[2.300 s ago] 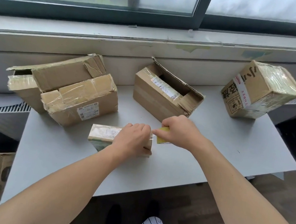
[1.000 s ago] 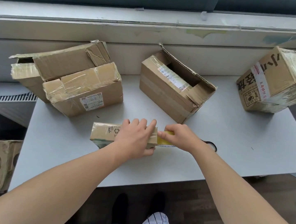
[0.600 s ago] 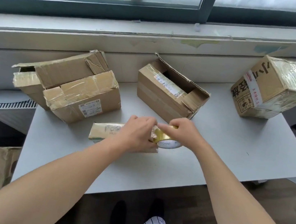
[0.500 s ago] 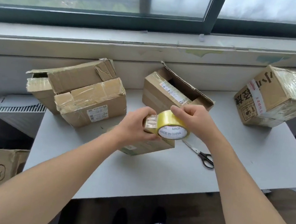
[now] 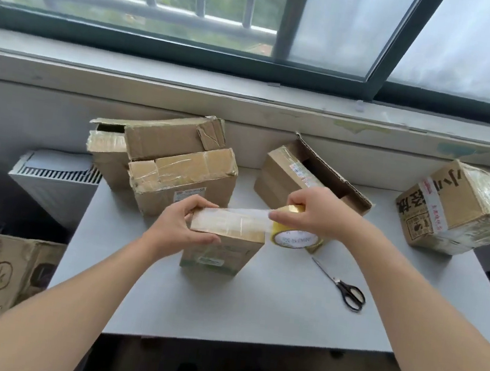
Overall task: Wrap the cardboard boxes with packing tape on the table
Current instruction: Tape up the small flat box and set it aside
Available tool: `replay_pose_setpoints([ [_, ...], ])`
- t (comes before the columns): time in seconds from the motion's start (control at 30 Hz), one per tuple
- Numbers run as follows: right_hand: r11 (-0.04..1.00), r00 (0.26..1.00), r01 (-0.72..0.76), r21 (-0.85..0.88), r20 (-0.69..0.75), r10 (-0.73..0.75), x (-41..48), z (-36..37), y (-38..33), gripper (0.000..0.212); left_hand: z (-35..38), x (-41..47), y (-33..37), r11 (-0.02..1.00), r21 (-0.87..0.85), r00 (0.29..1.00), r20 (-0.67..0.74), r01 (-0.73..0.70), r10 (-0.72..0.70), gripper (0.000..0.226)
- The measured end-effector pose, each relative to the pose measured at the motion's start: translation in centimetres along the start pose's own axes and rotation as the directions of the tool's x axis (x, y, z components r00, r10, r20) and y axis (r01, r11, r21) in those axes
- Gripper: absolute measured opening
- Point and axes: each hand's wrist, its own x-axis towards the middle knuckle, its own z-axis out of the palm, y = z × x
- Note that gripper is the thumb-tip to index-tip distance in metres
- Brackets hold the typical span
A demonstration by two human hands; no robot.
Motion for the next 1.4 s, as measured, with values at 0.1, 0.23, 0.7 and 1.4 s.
replay_pose_setpoints([
  [0.1, 0.999, 0.999, -0.040, -0.002, 0.036, 0.040, 0.0, 1.1, 1.6, 0.052, -0.5, 0.0, -0.5, 1.000, -0.012, 0.999, 0.023, 0.024, -0.024, 0.058],
  [0.23, 0.996, 0.994, -0.088, 0.019, 0.063, 0.087, 0.6, 3.5, 2.2, 0.053, -1.0, -0.1, -0.8, 0.998, -0.011, 0.997, 0.047, 0.060, -0.060, 0.059],
  [0.7, 0.999, 0.999, -0.033, -0.008, 0.005, 0.034, 0.9, 2.8, 0.8, 0.048, -1.7, -0.2, -1.2, 0.996, 0.010, 0.993, 0.077, 0.085, -0.085, 0.059],
  [1.4, 0.971, 0.982, -0.152, 0.184, 0.139, 0.127, 0.8, 7.3, 3.5, 0.048, -0.6, -1.3, 0.0, 0.546, 0.818, 0.983, 0.164, -0.183, 0.083, 0.063],
])
